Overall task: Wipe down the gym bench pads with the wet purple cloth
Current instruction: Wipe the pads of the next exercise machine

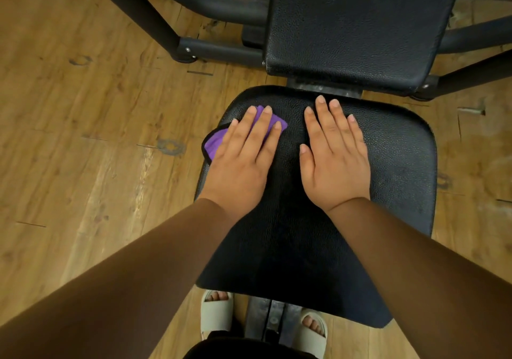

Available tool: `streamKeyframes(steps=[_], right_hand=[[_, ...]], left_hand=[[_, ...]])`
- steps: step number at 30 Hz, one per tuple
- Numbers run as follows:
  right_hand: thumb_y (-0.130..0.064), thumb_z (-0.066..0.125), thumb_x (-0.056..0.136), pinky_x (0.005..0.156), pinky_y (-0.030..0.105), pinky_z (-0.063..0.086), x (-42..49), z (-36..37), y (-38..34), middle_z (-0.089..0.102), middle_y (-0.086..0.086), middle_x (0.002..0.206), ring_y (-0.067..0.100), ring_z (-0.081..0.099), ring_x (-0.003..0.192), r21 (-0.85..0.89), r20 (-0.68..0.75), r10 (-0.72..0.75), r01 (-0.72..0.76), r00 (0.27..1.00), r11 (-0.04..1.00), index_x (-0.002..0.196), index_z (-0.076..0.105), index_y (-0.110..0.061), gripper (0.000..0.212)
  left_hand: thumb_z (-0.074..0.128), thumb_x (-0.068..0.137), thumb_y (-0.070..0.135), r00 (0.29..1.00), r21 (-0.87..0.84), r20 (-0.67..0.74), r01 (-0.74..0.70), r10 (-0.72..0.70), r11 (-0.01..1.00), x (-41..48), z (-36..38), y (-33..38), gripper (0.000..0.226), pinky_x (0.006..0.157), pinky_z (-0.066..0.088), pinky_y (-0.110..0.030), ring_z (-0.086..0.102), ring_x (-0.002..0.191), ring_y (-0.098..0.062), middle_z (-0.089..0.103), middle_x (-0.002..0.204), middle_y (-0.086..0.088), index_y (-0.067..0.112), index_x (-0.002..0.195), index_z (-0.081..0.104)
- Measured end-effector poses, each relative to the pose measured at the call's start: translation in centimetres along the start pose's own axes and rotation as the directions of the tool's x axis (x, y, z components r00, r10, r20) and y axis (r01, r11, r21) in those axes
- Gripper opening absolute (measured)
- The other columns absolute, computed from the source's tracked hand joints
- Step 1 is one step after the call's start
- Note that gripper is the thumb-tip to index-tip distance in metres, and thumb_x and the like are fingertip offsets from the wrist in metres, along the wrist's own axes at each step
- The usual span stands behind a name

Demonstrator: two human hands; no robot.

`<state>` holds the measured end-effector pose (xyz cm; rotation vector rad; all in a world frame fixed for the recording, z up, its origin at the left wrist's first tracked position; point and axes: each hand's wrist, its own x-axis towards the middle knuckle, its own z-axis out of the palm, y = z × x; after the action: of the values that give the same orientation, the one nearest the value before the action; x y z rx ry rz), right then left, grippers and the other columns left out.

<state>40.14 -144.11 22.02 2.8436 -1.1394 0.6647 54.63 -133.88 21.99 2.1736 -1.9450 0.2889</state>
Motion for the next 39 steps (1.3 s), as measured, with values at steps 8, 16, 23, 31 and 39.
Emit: streamKeyframes(steps=[8,16,23,31,39], right_hand=[[-0.027,0.04,0.095,0.12,0.037,0.011,-0.1,0.2,0.0,0.035,0.012,0.153,0.025,0.027,0.144,0.007,-0.028,-0.011,0.011,1.0,1.0,0.144,0.041,-0.006,0.053],[-0.028,0.045,0.092,0.118,0.038,0.014,-0.1,0.1,0.0,0.038,0.012,0.151,0.026,0.028,0.141,-0.018,-0.039,-0.004,0.004,0.999,1.0,0.143,0.043,-0.007,0.055],[-0.032,0.049,0.089,0.11,0.042,0.023,-0.3,0.0,0.0,0.048,0.012,0.143,0.027,0.034,0.13,-0.055,-0.063,-0.005,0.001,0.998,0.998,0.139,0.049,-0.009,0.055],[-0.03,0.044,0.093,0.118,0.042,0.01,-1.4,-0.1,-1.0,0.036,0.011,0.153,0.028,0.024,0.142,0.001,0.013,0.045,-0.045,0.999,0.999,0.145,0.041,-0.009,0.056],[-0.029,0.036,0.097,0.12,0.038,0.005,-5.5,0.2,-1.9,0.028,0.01,0.157,0.027,0.019,0.146,-0.023,0.062,0.077,-0.075,0.995,0.997,0.149,0.034,-0.011,0.054]], left_hand=[[0.036,0.089,0.005,0.997,-0.153,-0.02,-0.082,0.08,0.985,-0.5,0.4,0.4,0.053,0.11,0.037,-0.045,0.037,0.138,-0.036,0.042,0.148,-0.017,0.005,0.142,0.045],[0.038,0.089,0.004,0.987,-0.196,-0.079,0.124,-0.142,0.973,0.6,-0.2,-2.1,0.052,0.114,0.03,-0.041,0.035,0.138,-0.034,0.041,0.149,-0.016,0.009,0.14,0.049],[0.035,0.09,0.008,0.99,-0.141,0.019,-0.134,0.138,0.981,-0.5,0.2,0.7,0.054,0.109,0.036,-0.043,0.034,0.14,-0.034,0.038,0.151,-0.016,0.008,0.143,0.044],[0.044,0.089,0.004,0.993,-0.117,-0.105,0.043,-0.056,0.992,-1.3,0.1,-1.5,0.051,0.109,0.036,-0.046,0.036,0.137,-0.037,0.043,0.147,-0.019,0.007,0.139,0.049],[0.043,0.09,0.004,1.0,-0.142,-0.02,-0.022,0.02,0.99,-2.5,0.4,-1.9,0.053,0.102,0.044,-0.051,0.034,0.139,-0.034,0.038,0.151,-0.016,0.011,0.143,0.044]])
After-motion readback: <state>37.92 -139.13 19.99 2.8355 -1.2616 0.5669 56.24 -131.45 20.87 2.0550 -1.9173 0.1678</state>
